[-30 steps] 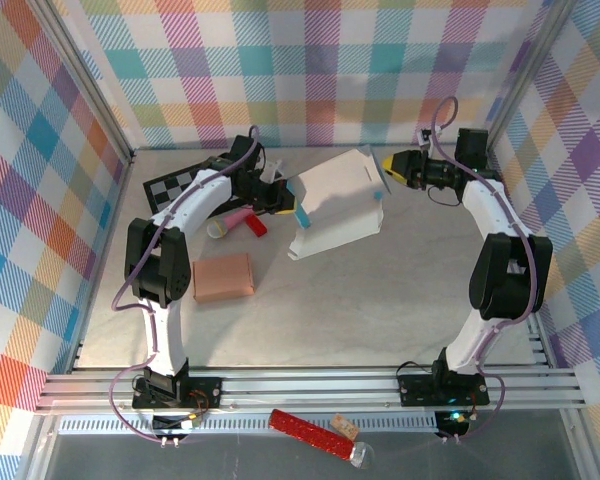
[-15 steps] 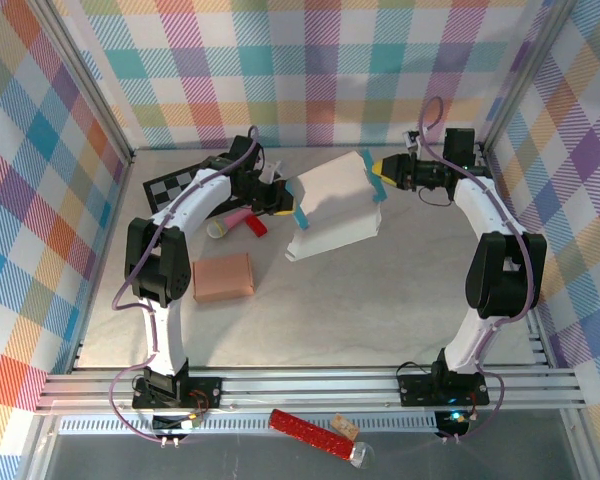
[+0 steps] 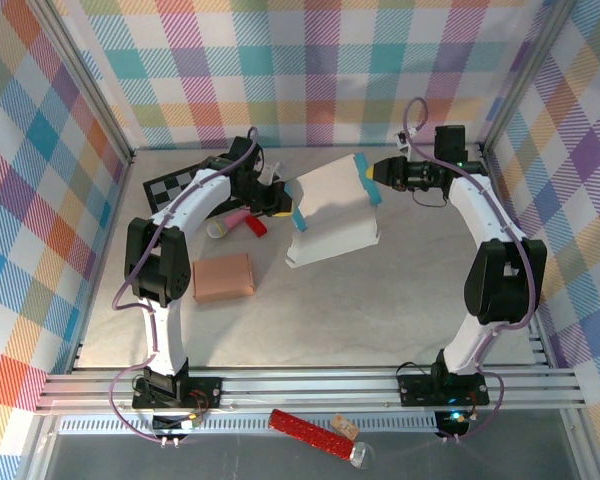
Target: Fold the paper box
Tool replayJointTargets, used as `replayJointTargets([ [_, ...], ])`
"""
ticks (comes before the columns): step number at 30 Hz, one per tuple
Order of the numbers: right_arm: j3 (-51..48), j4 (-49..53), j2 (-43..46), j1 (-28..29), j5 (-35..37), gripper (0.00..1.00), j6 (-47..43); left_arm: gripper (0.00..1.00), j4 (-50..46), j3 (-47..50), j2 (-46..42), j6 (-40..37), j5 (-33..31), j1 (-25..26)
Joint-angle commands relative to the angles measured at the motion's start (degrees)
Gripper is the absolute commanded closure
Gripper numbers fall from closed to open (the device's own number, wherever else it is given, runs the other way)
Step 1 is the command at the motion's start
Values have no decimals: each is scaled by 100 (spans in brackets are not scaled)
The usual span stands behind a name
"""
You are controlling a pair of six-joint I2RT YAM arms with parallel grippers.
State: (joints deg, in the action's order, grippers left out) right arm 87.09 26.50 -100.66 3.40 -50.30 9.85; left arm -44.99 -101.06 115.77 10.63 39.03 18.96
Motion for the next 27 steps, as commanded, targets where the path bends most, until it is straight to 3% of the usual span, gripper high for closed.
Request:
replayJointTargets([
  [1, 99, 369, 233, 167, 550, 69, -436, 100, 36, 77, -271, -105, 184, -33],
  [17, -249, 269, 652, 473, 1845, 71, -748, 100, 78, 184, -418, -114, 158, -6],
  [27, -281, 119, 577, 469, 1796, 79, -879, 100, 78, 191, -441, -132, 202, 20],
])
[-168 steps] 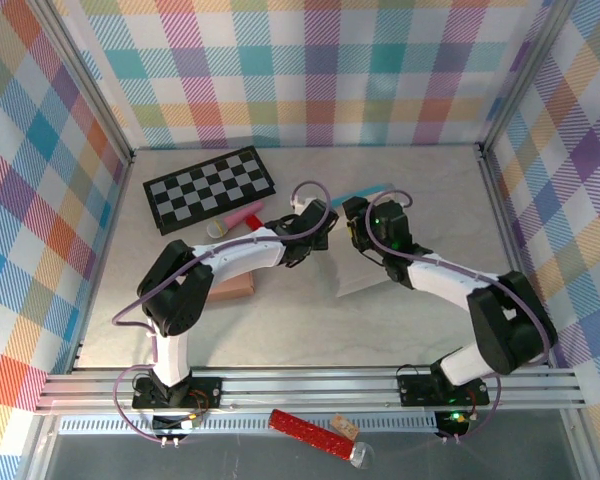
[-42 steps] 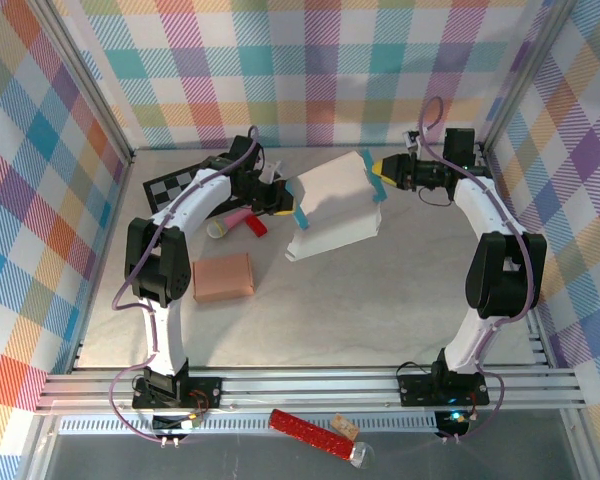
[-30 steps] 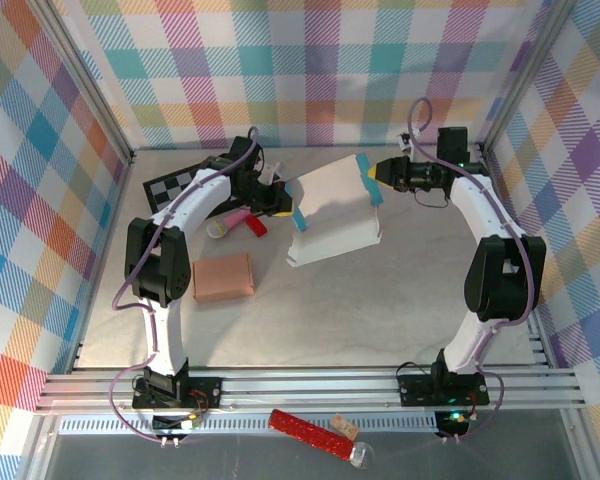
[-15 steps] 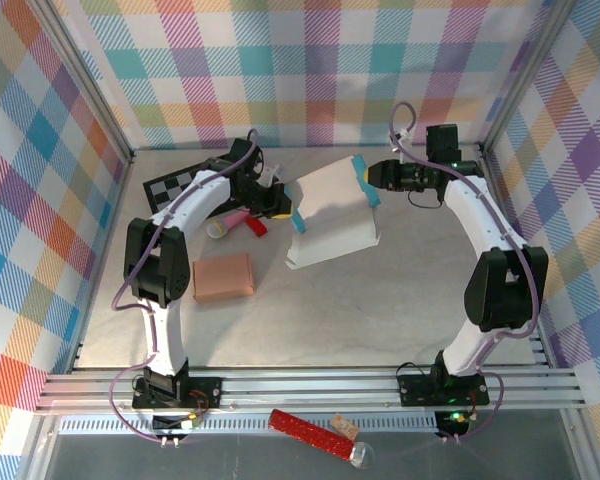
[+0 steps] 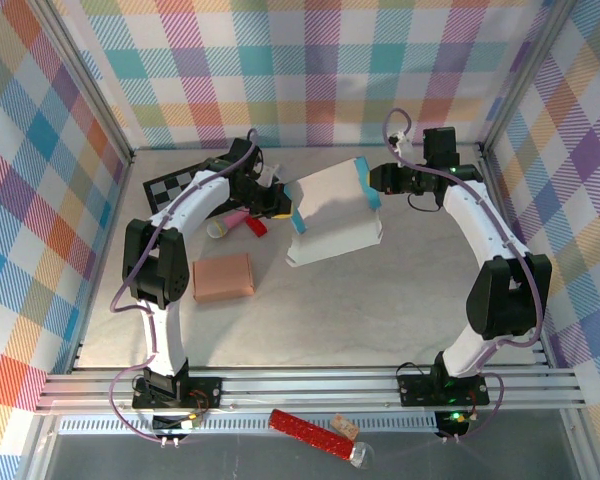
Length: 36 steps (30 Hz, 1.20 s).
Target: Fold the paper box
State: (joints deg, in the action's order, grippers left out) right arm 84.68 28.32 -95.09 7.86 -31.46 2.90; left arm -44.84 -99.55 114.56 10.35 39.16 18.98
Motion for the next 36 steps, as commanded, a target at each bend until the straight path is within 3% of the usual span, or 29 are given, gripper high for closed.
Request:
replayJointTargets([
  [1, -14, -54, -13, 23, -152, 79, -178, 100, 63, 41, -329, -103, 189, 18],
  [6, -13, -73, -22, 64, -236, 76, -111, 100, -15, -11, -321, -103, 119, 27],
  [15, -70, 132, 12, 239, 296, 73, -293, 100, -7, -12, -373, -77, 37, 53],
  [31, 311, 629, -311, 799, 1912, 66, -799, 100, -105, -30, -435, -164, 2, 123],
  [36, 424, 627, -470, 904, 2503, 73, -799, 100, -161, -52, -426, -200, -9, 141],
])
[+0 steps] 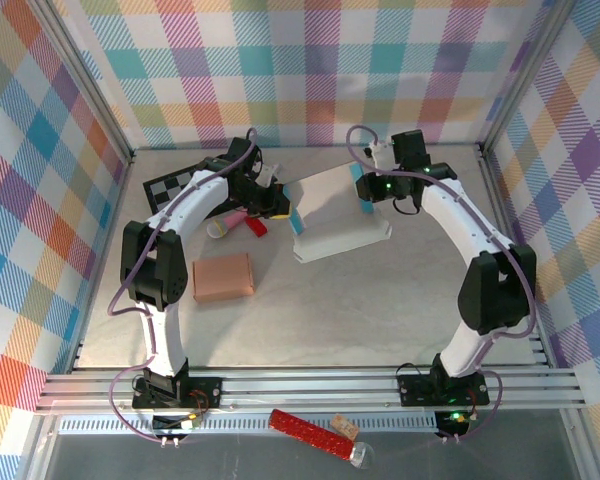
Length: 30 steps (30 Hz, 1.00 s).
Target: Fold the paper box
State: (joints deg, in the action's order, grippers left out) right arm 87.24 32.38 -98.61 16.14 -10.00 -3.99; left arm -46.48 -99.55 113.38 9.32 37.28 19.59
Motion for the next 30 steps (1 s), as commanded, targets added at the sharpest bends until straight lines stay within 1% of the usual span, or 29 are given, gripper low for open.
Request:
replayJointTargets([
  [1, 206, 225, -141, 99, 438, 75, -111, 100, -1, -50, -316, -107, 182, 80],
  [7, 475, 368, -364, 330, 1315, 89, 99, 100, -24, -81, -288, -115, 157, 132],
  [10, 535, 407, -435, 407, 1760, 98, 311, 100, -38, -113, -256, -124, 146, 150],
  [11, 540, 414, -450, 445, 1852, 100, 344, 100, -54, -126, -247, -124, 148, 158],
  [17, 638, 517, -544, 537, 2464, 100, 459, 100, -123, -192, -195, -142, 96, 194],
  [20, 641, 473, -538, 539, 2248, 100, 460, 100, -105, -197, -194, -158, 104, 203],
  [26, 882, 534, -741, 530, 1706, 91, 367, 100, -181, -251, -187, -203, 104, 203],
  [30, 1068, 641, -885, 522, 1674, 90, 329, 100, -204, -232, -208, -227, 93, 203],
])
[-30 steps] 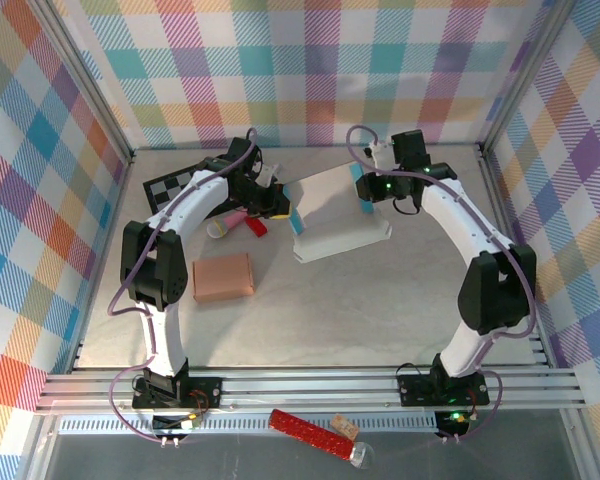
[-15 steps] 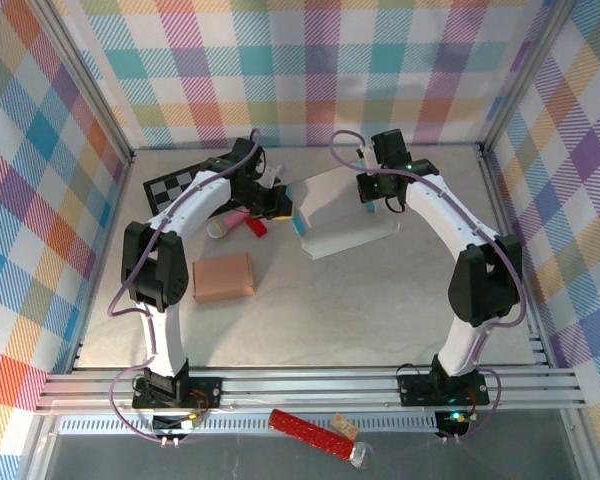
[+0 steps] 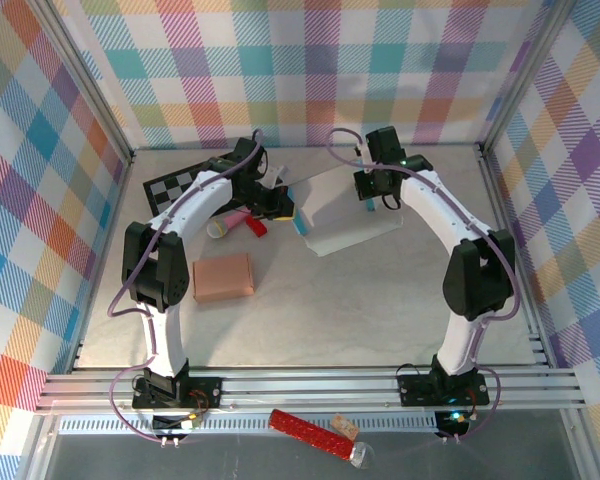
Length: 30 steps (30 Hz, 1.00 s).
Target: Fold the paper box
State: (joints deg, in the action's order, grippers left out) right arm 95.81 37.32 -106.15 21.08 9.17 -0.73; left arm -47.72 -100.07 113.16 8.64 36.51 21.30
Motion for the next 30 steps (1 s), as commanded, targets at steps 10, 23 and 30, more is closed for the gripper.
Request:
replayJointTargets([
  [10, 494, 358, -342, -51, -10, 81, 42, 100, -105, -175, -187, -183, 146, 32],
  [23, 554, 490, -353, -44, 835, 100, 539, 100, -78, -195, -163, -105, 81, 40],
  [30, 1088, 1496, -728, 253, 2506, 100, 1478, 100, -20, -309, -130, 46, 75, 76],
])
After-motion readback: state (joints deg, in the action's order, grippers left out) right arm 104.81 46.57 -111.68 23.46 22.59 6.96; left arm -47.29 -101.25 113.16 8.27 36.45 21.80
